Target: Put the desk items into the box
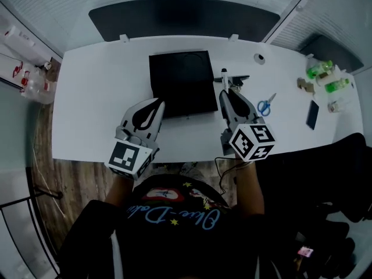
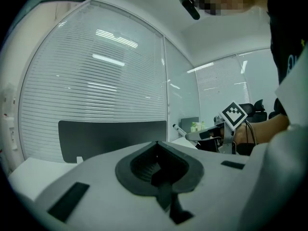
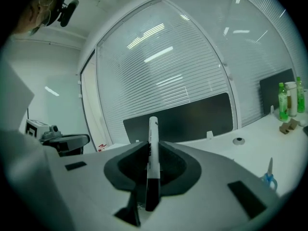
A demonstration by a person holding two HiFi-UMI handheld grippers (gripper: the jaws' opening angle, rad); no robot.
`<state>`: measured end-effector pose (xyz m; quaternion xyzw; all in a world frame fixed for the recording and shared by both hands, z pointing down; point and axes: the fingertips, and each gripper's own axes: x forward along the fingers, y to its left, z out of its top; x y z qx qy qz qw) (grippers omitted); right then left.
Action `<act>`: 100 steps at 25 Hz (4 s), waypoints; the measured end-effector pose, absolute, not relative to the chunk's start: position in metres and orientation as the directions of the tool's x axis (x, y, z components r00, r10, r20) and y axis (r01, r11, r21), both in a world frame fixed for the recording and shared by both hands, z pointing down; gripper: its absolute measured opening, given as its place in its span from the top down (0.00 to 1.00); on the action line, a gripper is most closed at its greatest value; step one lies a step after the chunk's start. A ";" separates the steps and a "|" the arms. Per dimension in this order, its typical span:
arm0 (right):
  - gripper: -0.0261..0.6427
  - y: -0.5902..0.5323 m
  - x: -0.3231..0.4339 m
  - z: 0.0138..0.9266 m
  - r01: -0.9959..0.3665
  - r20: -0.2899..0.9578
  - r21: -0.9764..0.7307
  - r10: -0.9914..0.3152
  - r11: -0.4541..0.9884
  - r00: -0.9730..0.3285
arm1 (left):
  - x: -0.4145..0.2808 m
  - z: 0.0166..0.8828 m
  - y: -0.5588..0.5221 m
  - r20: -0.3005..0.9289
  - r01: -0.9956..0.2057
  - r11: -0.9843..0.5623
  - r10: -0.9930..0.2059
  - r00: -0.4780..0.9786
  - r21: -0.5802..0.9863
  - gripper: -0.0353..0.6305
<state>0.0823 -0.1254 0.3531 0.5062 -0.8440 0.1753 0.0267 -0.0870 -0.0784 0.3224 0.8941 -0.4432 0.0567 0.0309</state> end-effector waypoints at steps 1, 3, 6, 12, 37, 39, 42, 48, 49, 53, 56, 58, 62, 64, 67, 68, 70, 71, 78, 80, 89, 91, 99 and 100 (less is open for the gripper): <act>0.85 -0.128 0.079 0.355 -0.858 0.229 -0.262 -0.835 0.442 -0.500 | -0.087 0.323 -0.079 0.130 -0.800 -0.600 -0.793 0.595 0.004 0.93; 0.85 -0.133 0.073 0.359 -0.846 0.243 -0.245 -0.814 0.474 -0.527 | -0.089 0.325 -0.081 0.137 -0.813 -0.583 -0.805 0.578 0.005 0.93; 0.85 -0.140 0.060 0.366 -0.819 0.263 -0.228 -0.777 0.526 -0.572 | -0.096 0.327 -0.085 0.148 -0.838 -0.546 -0.828 0.541 0.007 0.93; 0.85 -0.149 0.043 0.383 -0.774 0.310 -0.223 -0.710 0.592 -0.632 | -0.103 0.322 -0.083 0.083 -0.850 -0.525 -0.846 0.527 0.037 0.93; 0.85 -0.158 -0.031 0.447 -0.546 0.539 -0.064 -0.432 0.835 -0.723 | -0.148 0.349 -0.101 0.176 -0.927 -0.371 -0.910 0.375 0.058 0.93; 0.85 -0.156 -0.035 0.454 -0.520 0.563 -0.046 -0.408 0.853 -0.719 | -0.151 0.352 -0.101 0.186 -0.931 -0.360 -0.912 0.365 0.062 0.93; 0.85 -0.151 -0.042 0.463 -0.468 0.600 -0.019 -0.364 0.883 -0.712 | -0.155 0.354 -0.100 0.183 -0.935 -0.349 -0.916 0.356 0.069 0.93; 0.85 -0.146 -0.053 0.481 -0.399 0.663 0.009 -0.304 0.917 -0.684 | -0.165 0.361 -0.099 0.222 -0.948 -0.312 -0.921 0.319 0.069 0.93; 0.85 -0.146 -0.054 0.484 -0.392 0.673 0.019 -0.301 0.920 -0.675 | -0.167 0.361 -0.099 0.223 -0.950 -0.304 -0.923 0.313 0.072 0.93; 0.85 -0.146 -0.056 0.496 -0.351 0.720 0.053 -0.279 0.935 -0.636 | -0.174 0.361 -0.099 0.221 -0.952 -0.293 -0.926 0.305 0.086 0.93; 0.85 -0.143 -0.058 0.506 -0.321 0.748 0.058 -0.254 0.945 -0.613 | -0.177 0.362 -0.101 0.223 -0.953 -0.293 -0.926 0.304 0.081 0.93; 0.85 -0.142 -0.059 0.512 -0.308 0.761 0.050 -0.236 0.950 -0.605 | -0.178 0.363 -0.101 0.220 -0.952 -0.294 -0.927 0.305 0.084 0.93; 0.85 -0.144 -0.061 0.522 -0.297 0.784 0.054 -0.224 0.953 -0.579 | -0.182 0.365 -0.102 0.229 -0.955 -0.283 -0.927 0.297 0.092 0.93; 0.85 -0.146 -0.062 0.526 -0.287 0.792 0.060 -0.221 0.956 -0.569 | -0.186 0.367 -0.102 0.235 -0.956 -0.280 -0.927 0.293 0.087 0.93; 0.85 -0.146 -0.064 0.533 -0.271 0.805 0.055 -0.203 0.961 -0.557 | -0.189 0.368 -0.104 0.238 -0.958 -0.275 -0.928 0.288 0.085 0.93; 0.85 -0.146 -0.064 0.535 -0.266 0.811 0.051 -0.195 0.963 -0.551 | -0.190 0.368 -0.105 0.240 -0.958 -0.275 -0.927 0.287 0.085 0.93; 0.85 -0.145 -0.064 0.540 -0.260 0.824 0.042 -0.181 0.965 -0.537 | -0.191 0.369 -0.105 0.248 -0.957 -0.277 -0.925 0.289 0.086 0.93; 0.85 -0.144 -0.064 0.542 -0.258 0.830 0.038 -0.174 0.965 -0.530 | -0.192 0.369 -0.105 0.249 -0.957 -0.278 -0.924 0.291 0.087 0.93; 0.84 -0.144 -0.065 0.547 -0.260 0.844 0.030 -0.164 0.965 -0.511 | -0.197 0.370 -0.107 0.251 -0.958 -0.270 -0.925 0.285 0.093 0.93; 0.84 -0.144 -0.065 0.549 -0.270 0.842 0.016 -0.158 0.963 -0.515 | -0.198 0.371 -0.108 0.258 -0.960 -0.262 -0.925 0.278 0.095 0.93; 0.80 -0.143 -0.068 0.539 -0.305 0.822 -0.014 -0.163 0.952 -0.545 | -0.199 0.373 -0.110 0.248 -0.957 -0.268 -0.925 0.287 0.108 0.93; 0.79 -0.145 -0.068 0.536 -0.322 0.816 0.000 -0.186 0.947 -0.547 | -0.199 0.374 -0.110 0.252 -0.956 -0.272 -0.923 0.291 0.107 0.93; 0.89 -0.151 -0.068 0.516 -0.402 0.765 0.018 -0.272 0.916 -0.584 | -0.196 0.373 -0.106 0.246 -0.947 -0.303 -0.914 0.321 0.110 0.93; 0.90 -0.152 -0.066 0.515 -0.414 0.761 0.024 -0.285 0.910 -0.583 | -0.195 0.373 -0.105 0.250 -0.945 -0.308 -0.912 0.325 0.106 0.93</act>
